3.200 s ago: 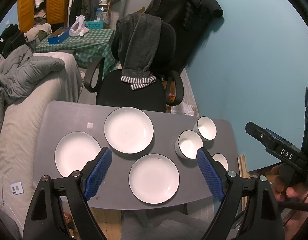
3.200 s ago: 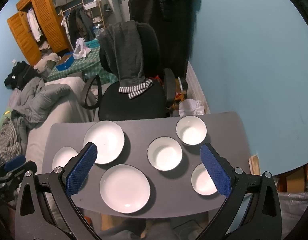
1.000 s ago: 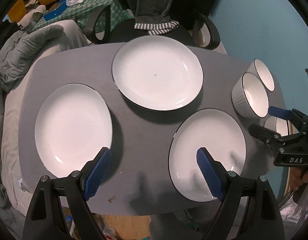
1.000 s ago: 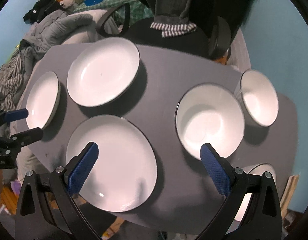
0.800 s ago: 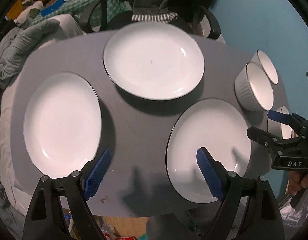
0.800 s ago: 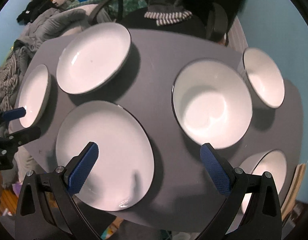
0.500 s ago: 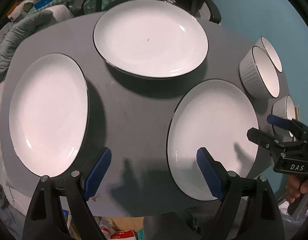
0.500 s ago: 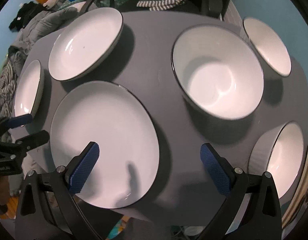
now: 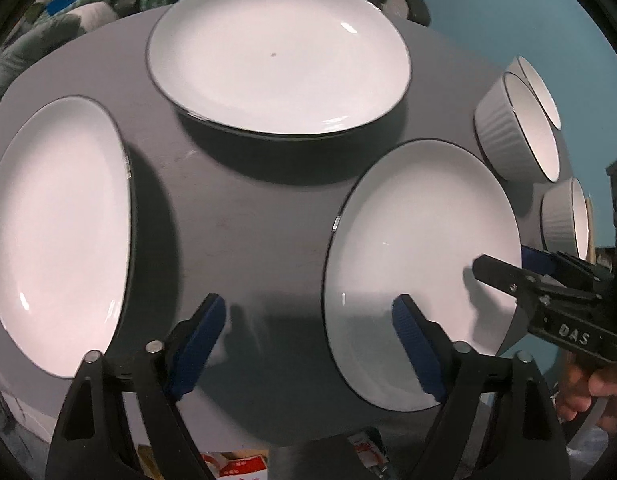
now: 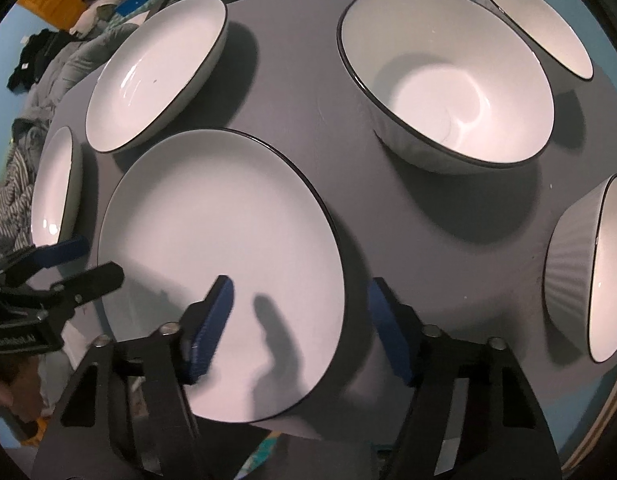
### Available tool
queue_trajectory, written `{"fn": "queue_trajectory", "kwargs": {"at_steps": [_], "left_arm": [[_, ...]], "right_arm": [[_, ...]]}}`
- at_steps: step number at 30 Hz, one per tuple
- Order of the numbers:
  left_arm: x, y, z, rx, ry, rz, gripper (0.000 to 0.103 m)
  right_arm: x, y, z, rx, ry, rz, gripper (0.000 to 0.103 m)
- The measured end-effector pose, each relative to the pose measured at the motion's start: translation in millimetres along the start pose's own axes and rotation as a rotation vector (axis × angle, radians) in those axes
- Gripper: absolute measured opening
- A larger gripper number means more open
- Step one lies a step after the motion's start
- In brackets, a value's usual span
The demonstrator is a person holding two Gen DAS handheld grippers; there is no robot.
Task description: Organize plates and bowls
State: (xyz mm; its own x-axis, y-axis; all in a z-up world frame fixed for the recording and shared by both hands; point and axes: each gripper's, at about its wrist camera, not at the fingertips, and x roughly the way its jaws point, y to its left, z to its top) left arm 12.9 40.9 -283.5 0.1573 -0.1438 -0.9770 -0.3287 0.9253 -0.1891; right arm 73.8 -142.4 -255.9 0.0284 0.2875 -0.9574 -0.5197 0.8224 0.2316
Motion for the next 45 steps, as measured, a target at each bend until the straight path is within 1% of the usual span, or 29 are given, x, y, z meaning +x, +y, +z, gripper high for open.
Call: {"fn": "queue_trajectory", "kwargs": {"at_steps": [3,4,5,7,8,9,10,11,12,14,16,19,21,23,24,25,26,27,28,29,31,33,36,38,39,40,41,43,45], "left_arm": [[3,-5,1,0.029,0.002,-0.003,0.083],[4,-5,1,0.036,0.003,-0.010,0.078],[4,-5,1,0.038,0.009,-0.017,0.072],[7,-3,4,0.039,0.025,-0.030,0.069],[8,-2,5,0.040,0.028,-0.038,0.065],[8,0,7,0.038,0.029,-0.044,0.063],[9,3,9,0.030,0.030,-0.052,0.058],[8,5,11,0.022,0.033,-0.061,0.054],[10,9,14,0.009,0.041,-0.073,0.052],[10,14,17,-0.005,0.053,-0.090,0.045],[9,18,20,-0.009,0.059,-0.095,0.041],[7,21,21,-0.003,0.067,-0.107,0.039],[9,19,22,-0.003,0.073,-0.116,0.037],[7,22,21,-0.002,0.086,-0.130,0.032],[9,20,21,-0.001,0.093,-0.134,0.031],[15,9,23,0.001,0.094,-0.134,0.031],[16,7,22,0.004,0.094,-0.140,0.030],[17,5,22,0.009,0.097,-0.151,0.029],[20,3,23,0.013,0.107,-0.161,0.024],[21,2,23,0.014,0.112,-0.161,0.022],[22,-1,24,0.021,0.115,-0.160,0.021],[25,-3,24,0.021,0.129,-0.169,0.020],[27,-2,27,0.024,0.144,-0.172,0.020],[23,4,28,0.005,0.159,-0.191,0.020],[23,6,30,-0.021,0.172,-0.210,0.020],[25,11,31,-0.054,0.187,-0.234,0.020],[26,13,30,-0.062,0.191,-0.243,0.018],[22,19,29,-0.049,0.187,-0.231,0.013],[21,16,27,-0.018,0.173,-0.210,0.014]], "right_arm": [[3,-2,-4,0.022,0.002,0.003,0.049],[5,-4,-6,0.031,0.004,0.002,0.045],[7,-4,-7,0.038,0.006,-0.001,0.045],[5,-4,-10,0.049,-0.003,-0.002,0.044],[4,-5,-11,0.053,-0.004,-0.002,0.042],[3,-7,-12,0.059,-0.001,0.001,0.038],[2,-10,-13,0.067,0.002,0.001,0.033],[1,-13,-14,0.073,0.004,0.003,0.031],[0,-17,-15,0.082,0.008,0.012,0.030],[-3,-27,-16,0.116,0.014,0.047,0.028],[-7,-29,-20,0.143,0.021,0.067,0.024],[-8,-35,-26,0.159,0.033,0.088,0.024],[-9,-33,-23,0.144,0.037,0.090,0.024],[-9,-28,-23,0.119,0.039,0.063,0.024],[-10,-26,-25,0.107,0.035,0.044,0.024],[-11,-26,-25,0.102,0.034,0.045,0.028],[-13,-28,-25,0.100,0.037,0.055,0.029],[-13,-28,-26,0.102,0.044,0.056,0.029],[-13,-29,-26,0.104,0.051,0.053,0.029],[-14,-32,-24,0.107,0.055,0.056,0.029],[-14,-37,-26,0.108,0.064,0.058,0.023],[-11,-33,-18,0.108,0.074,0.059,0.022],[-7,-33,-9,0.135,0.102,0.092,0.021],[-6,-35,-9,0.151,0.118,0.104,0.020],[-6,-36,-9,0.149,0.124,0.106,0.020],[-5,-33,-8,0.137,0.127,0.106,0.020],[-5,-31,-7,0.121,0.129,0.105,0.020],[-3,-28,-7,0.103,0.138,0.105,0.020],[2,-21,5,0.111,0.152,0.113,0.019]]}}
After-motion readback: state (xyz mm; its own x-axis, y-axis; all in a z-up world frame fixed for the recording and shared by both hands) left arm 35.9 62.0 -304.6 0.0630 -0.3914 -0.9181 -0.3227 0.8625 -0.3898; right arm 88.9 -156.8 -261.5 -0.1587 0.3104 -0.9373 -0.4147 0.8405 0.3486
